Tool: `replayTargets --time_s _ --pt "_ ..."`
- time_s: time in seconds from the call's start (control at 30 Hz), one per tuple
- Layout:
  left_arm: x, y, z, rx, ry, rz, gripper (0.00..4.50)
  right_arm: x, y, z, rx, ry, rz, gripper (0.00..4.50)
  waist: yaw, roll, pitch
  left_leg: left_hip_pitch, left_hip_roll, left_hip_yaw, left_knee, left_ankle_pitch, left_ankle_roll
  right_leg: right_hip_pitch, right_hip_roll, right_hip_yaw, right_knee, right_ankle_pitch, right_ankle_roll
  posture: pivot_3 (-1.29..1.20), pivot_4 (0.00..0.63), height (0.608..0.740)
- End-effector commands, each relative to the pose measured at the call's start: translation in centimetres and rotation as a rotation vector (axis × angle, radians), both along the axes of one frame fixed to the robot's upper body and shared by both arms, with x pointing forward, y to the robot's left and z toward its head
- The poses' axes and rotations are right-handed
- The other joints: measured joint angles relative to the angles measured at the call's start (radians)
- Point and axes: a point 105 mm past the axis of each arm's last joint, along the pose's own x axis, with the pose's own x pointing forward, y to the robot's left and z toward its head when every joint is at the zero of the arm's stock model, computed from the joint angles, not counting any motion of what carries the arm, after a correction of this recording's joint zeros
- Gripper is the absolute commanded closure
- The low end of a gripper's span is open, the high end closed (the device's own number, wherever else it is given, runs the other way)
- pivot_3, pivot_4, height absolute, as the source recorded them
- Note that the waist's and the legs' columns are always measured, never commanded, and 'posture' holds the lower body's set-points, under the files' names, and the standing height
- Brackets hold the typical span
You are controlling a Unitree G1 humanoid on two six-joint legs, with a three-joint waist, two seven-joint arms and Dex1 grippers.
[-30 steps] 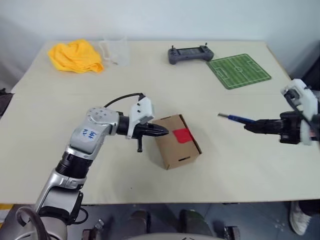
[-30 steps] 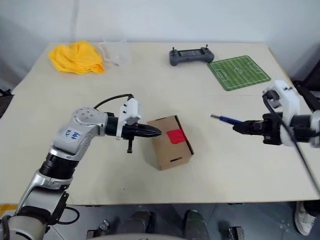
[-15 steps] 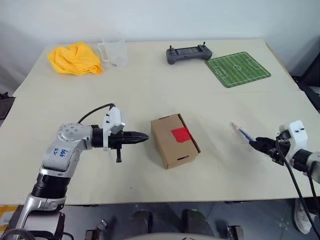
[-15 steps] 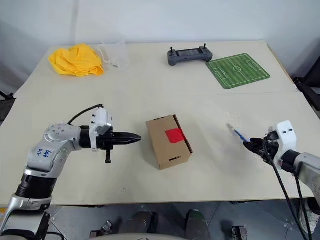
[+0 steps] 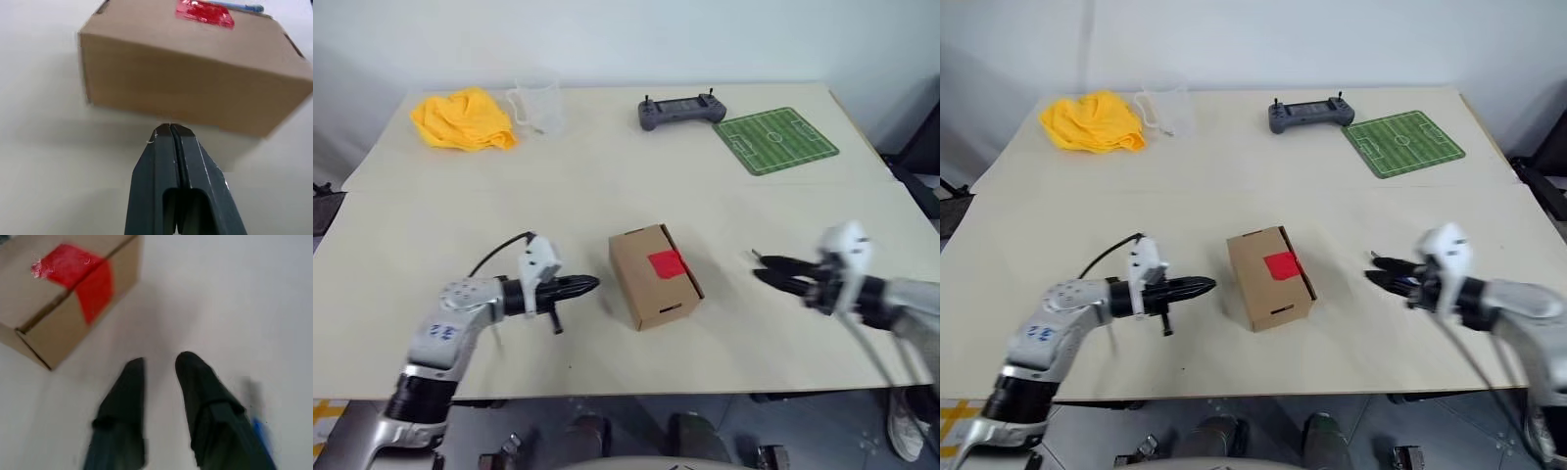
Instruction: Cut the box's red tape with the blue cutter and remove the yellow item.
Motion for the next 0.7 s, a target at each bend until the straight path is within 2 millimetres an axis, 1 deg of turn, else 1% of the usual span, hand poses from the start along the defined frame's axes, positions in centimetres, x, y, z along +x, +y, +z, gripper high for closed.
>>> replayTargets --time_s 0.03,0.1,0.17,0.23,0.3,0.37,0.47,0.57,0.7 --pt "1.3 -0.3 0.4 0.014 -0.027 0.060 4.50 2.2 0.7 -0.6 -0.057 -0.102 -0.034 4.48 0.002 0.000 0.000 0.000 0.000 0.000 0.000 0.000 0.000 0.000 0.000 0.000 0.000 0.000 0.000 0.00 0.150 0.740" --pt "1.6 -0.6 0.4 0.013 -0.016 0.072 4.50 2.5 2.3 -0.9 -0.033 -0.109 0.013 4.48 0.000 0.000 0.000 0.000 -0.001 0.000 0.000 0.000 0.000 0.000 0.000 0.000 0.000 0.000 0.000 0.00 0.150 0.740" --pt "1.8 -0.9 0.4 0.015 -0.009 0.077 4.50 2.3 3.6 -1.2 -0.028 -0.102 0.074 4.48 -0.002 0.000 0.000 0.000 -0.001 0.000 -0.001 0.000 0.000 0.000 0.000 0.000 0.000 0.000 0.000 0.00 0.150 0.740" --pt "1.8 -1.2 0.3 0.014 0.002 0.073 4.50 2.1 4.4 -1.5 -0.028 -0.089 0.104 4.48 -0.003 0.000 0.000 0.000 0.000 0.000 -0.002 0.000 0.000 0.000 0.000 0.000 0.001 0.000 0.000 0.00 0.150 0.740" --pt "1.5 -2.0 0.4 0.009 0.022 0.049 4.50 0.8 5.7 -2.1 -0.037 -0.027 0.183 4.48 -0.003 0.000 0.000 0.000 0.000 0.000 -0.003 0.000 0.000 0.000 0.001 0.000 0.001 0.000 0.000 0.00 0.150 0.740" --pt "0.9 -2.8 0.4 0.009 0.055 0.008 4.50 -0.6 6.5 -2.4 -0.038 0.036 0.230 4.48 -0.002 0.000 0.000 0.000 0.000 -0.001 -0.003 0.000 0.000 0.000 0.001 0.000 0.001 0.000 0.000 0.00 0.150 0.740" --pt "-0.1 -3.4 0.5 0.020 0.086 -0.052 4.50 -1.7 6.7 -2.0 -0.036 0.066 0.228 4.48 -0.002 0.000 0.000 0.000 0.000 -0.001 -0.003 0.000 0.000 0.000 0.001 0.000 0.001 0.000 0.000 0.00 0.150 0.740" --pt "-0.4 -3.3 0.7 0.019 0.101 -0.060 4.50 -2.8 7.0 -2.1 -0.047 0.104 0.234 4.48 -0.001 0.000 0.000 0.000 0.000 -0.001 -0.002 0.000 0.000 0.000 0.001 0.000 0.000 0.000 0.000 0.00 0.150 0.740" --pt "-0.7 -3.1 0.5 0.037 0.119 -0.064 4.50 -3.0 6.9 -2.3 -0.057 0.126 0.186 4.48 -0.001 0.000 0.000 0.000 0.000 -0.001 -0.002 0.000 0.000 0.000 0.001 0.001 -0.001 0.000 0.000 0.00 0.150 0.740"
